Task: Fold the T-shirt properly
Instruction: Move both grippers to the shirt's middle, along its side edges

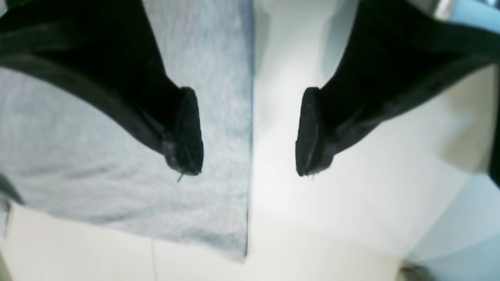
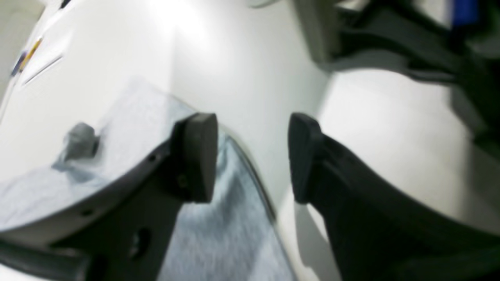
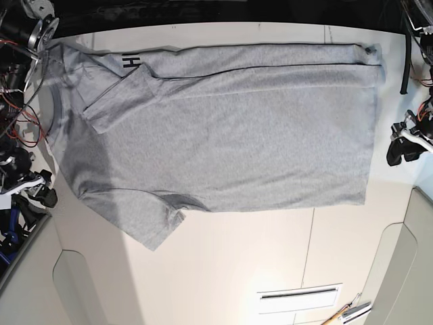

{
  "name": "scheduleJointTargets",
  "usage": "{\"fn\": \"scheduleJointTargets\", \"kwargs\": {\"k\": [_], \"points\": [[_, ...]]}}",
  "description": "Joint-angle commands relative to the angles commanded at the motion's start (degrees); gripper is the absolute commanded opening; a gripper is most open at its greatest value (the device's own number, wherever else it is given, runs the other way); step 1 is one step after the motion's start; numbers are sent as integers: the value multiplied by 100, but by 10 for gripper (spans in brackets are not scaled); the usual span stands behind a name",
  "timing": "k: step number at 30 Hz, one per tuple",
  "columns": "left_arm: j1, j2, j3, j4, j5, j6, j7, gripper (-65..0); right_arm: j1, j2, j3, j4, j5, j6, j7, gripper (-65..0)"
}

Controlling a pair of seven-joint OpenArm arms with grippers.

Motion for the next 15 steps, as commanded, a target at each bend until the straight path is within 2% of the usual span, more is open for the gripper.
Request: {"fn": "scheduleJointTargets", "kwargs": {"k": [4,10,15], "points": [[-549,-2,33,-883,33,-4,-33,-244,164,0,-205,-428,-205,-2,326,-359],[-1154,-98,98,-1976,31,-4,-111,-244,186,-98,-219,-612,-210,0,328,-359],[-1565,-105,461,-2605,33,-4,-205,-244,188,-216,-219,-616,-210,0,330,-359]]}}
